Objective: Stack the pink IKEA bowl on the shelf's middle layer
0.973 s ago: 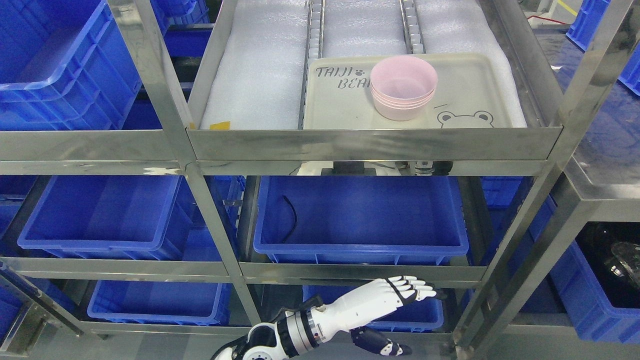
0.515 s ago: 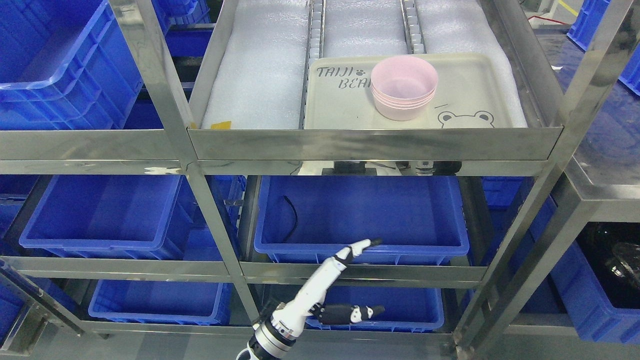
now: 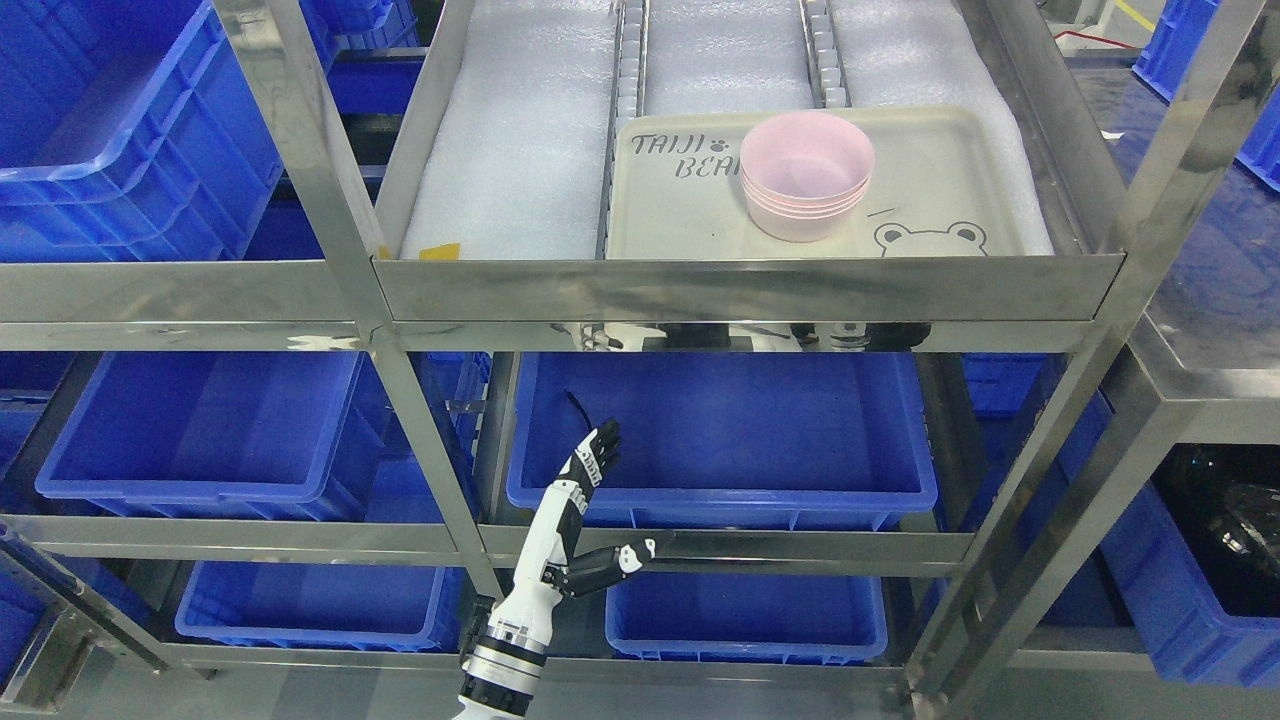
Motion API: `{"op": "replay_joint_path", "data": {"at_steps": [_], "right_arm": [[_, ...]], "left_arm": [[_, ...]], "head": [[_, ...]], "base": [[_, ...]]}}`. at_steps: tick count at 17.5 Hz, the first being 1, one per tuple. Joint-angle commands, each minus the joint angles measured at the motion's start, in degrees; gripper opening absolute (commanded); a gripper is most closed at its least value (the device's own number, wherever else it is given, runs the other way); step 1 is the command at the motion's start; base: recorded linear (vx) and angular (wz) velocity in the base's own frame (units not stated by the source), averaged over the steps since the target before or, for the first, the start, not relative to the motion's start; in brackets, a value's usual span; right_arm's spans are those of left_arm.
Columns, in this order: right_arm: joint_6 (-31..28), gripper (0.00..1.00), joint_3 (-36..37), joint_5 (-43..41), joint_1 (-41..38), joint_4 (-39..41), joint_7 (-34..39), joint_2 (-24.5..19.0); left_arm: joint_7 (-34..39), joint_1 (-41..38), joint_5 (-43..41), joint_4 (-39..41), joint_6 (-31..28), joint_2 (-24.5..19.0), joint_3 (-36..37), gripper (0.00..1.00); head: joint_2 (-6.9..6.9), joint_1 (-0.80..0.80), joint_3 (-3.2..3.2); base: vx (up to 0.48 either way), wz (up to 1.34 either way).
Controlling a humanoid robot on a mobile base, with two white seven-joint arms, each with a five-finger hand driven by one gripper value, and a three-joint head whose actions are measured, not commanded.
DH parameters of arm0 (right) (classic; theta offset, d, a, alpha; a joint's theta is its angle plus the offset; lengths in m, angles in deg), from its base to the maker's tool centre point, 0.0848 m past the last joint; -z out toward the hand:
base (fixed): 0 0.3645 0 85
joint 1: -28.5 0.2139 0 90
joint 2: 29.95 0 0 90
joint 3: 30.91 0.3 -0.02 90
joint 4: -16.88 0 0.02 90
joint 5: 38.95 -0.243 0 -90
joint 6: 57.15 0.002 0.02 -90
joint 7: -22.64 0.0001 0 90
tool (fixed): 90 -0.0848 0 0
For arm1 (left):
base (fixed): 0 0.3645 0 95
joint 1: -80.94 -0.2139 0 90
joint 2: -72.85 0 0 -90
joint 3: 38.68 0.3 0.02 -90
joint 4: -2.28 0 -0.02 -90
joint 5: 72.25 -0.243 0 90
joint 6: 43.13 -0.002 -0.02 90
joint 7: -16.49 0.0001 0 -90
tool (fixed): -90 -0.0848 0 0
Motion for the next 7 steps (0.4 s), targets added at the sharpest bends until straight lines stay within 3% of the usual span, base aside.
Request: {"op": "replay_joint_path", "data": {"at_steps": [1, 7], "right_arm": [[0.0, 1.00, 0.0, 0.0, -0.3, 1.0, 0.0, 1.0], [0.0, 1.00, 0.0, 0.0, -0.3, 1.0, 0.0, 1.0]], "left_arm": [[0.3, -0.2, 5.7, 1.4, -3.5, -1.0, -1.4, 1.00], [2.8, -0.2, 5.7, 3.6, -6.5, -1.0, -1.1, 1.00]], "head": [[0.00, 0.00, 0.00], [0.00, 0.00, 0.00]], "base": [[0.000, 0.00], [0.000, 0.00]]}}
